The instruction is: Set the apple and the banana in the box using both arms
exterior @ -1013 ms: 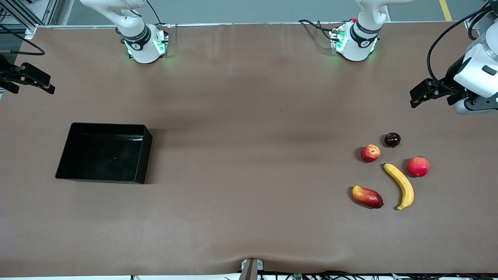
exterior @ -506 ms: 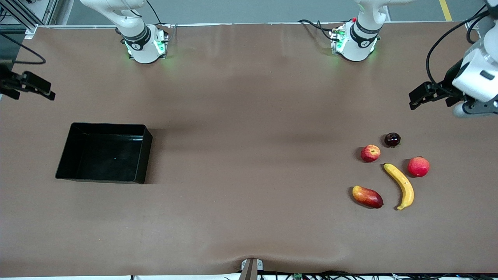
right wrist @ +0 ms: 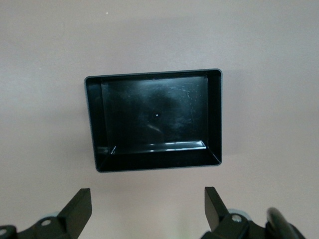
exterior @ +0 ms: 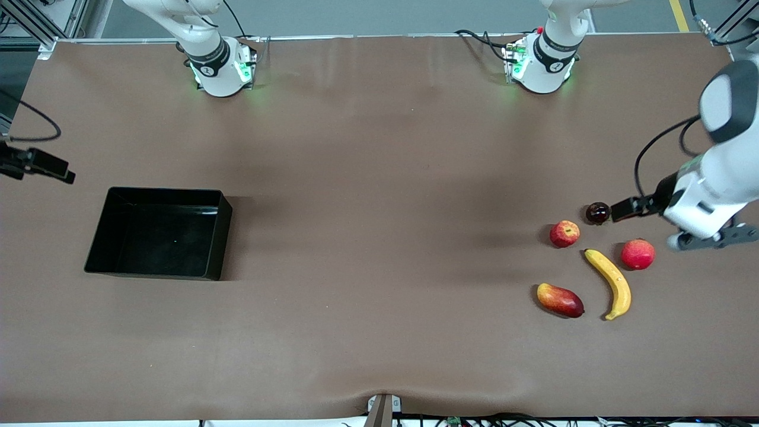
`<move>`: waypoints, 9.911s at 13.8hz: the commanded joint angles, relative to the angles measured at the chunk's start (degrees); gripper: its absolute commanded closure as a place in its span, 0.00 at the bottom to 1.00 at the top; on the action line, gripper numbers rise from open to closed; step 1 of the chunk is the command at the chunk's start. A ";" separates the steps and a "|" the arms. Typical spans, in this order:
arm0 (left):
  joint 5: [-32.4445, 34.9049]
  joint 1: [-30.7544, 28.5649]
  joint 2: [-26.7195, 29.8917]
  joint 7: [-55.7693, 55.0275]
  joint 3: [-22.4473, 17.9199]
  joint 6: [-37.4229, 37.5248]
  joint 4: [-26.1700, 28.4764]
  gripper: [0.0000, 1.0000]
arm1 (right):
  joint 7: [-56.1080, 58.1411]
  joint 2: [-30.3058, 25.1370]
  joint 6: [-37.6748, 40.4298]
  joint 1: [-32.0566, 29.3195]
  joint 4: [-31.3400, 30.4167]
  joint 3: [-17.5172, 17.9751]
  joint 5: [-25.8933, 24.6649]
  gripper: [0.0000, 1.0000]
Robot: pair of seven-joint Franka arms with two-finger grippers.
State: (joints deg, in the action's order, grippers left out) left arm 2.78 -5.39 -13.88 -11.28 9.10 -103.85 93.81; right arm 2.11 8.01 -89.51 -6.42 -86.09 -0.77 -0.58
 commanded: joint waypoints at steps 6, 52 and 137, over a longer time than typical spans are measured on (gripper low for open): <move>2.75 0.12 -5.62 0.47 0.22 -14.79 8.76 0.00 | 11.31 12.81 -7.51 -8.51 1.10 0.50 -1.00 0.00; 2.58 0.56 -4.49 -5.24 4.16 5.49 -0.82 1.00 | -14.92 20.65 -8.12 17.91 3.30 0.85 19.90 1.00; 23.58 -12.27 -27.08 -28.63 8.13 -22.98 3.31 1.00 | -0.97 -6.95 5.14 4.66 3.03 0.77 0.58 0.00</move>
State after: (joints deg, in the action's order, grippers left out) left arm 24.87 -17.17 -39.25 -38.48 16.83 -125.20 97.47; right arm 0.48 1.36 -84.19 -1.27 -82.96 0.08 -1.17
